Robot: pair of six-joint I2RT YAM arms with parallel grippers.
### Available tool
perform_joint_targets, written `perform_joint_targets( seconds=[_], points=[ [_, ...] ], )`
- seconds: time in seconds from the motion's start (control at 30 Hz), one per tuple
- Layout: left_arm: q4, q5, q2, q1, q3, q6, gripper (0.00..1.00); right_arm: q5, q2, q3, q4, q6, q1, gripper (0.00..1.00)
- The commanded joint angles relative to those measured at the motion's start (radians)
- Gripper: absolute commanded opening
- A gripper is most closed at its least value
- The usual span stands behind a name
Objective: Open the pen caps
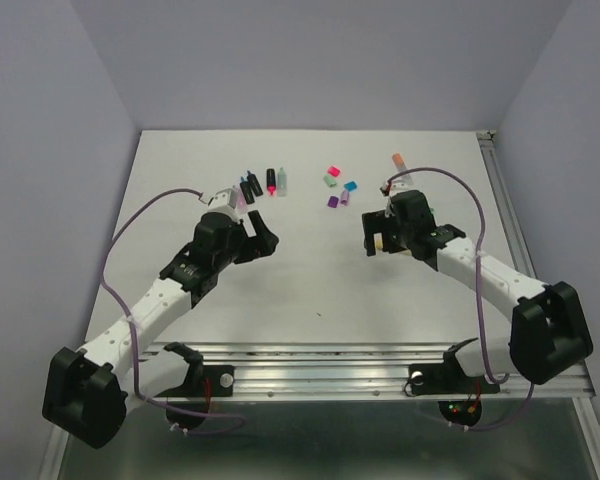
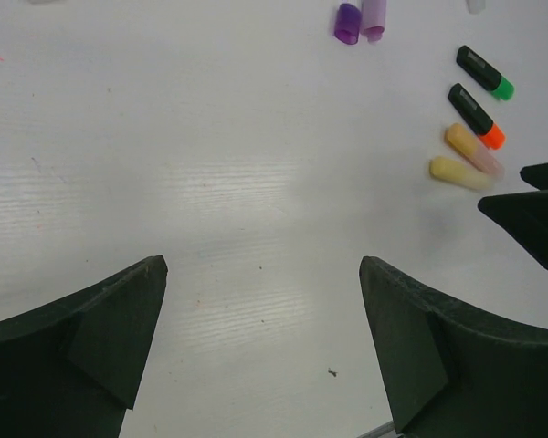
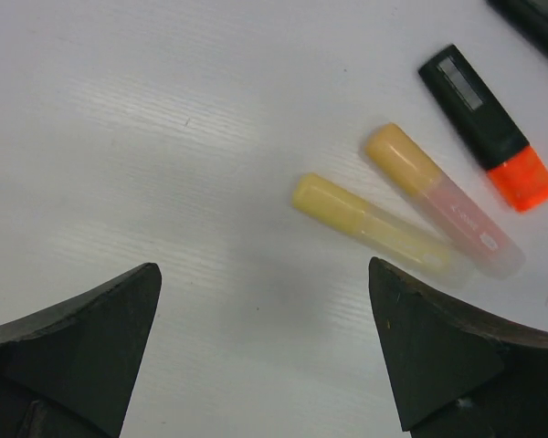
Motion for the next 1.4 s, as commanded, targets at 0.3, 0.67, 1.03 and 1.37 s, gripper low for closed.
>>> perform_joint_targets(
  seconds=[0.3,0.67,1.03,1.37],
  points=[
    [0.09,0.055,-0.074,-0.015,-0.024,0.023,0.99,-0.244,0.325,0.349,-0.317,-0.6,0.008,1.0],
    [0.104,0.051,-0.094,-0.016,-0.046,0.034,0.99,-0.199,0.504,0.456,-0.421,-0.678,0.006,1.0],
    [0.107,0.044,-0.085,-0.018,-0.047,0.038,0.99,-0.172,0.544,0.472,-0.397,-0.698,0.006,1.0],
    [0.107,0.044,-0.08,-0.016,-0.047,0.04,0.99,-0.172,0.488,0.447,-0.335,-0.721,0.005,1.0]
  ],
)
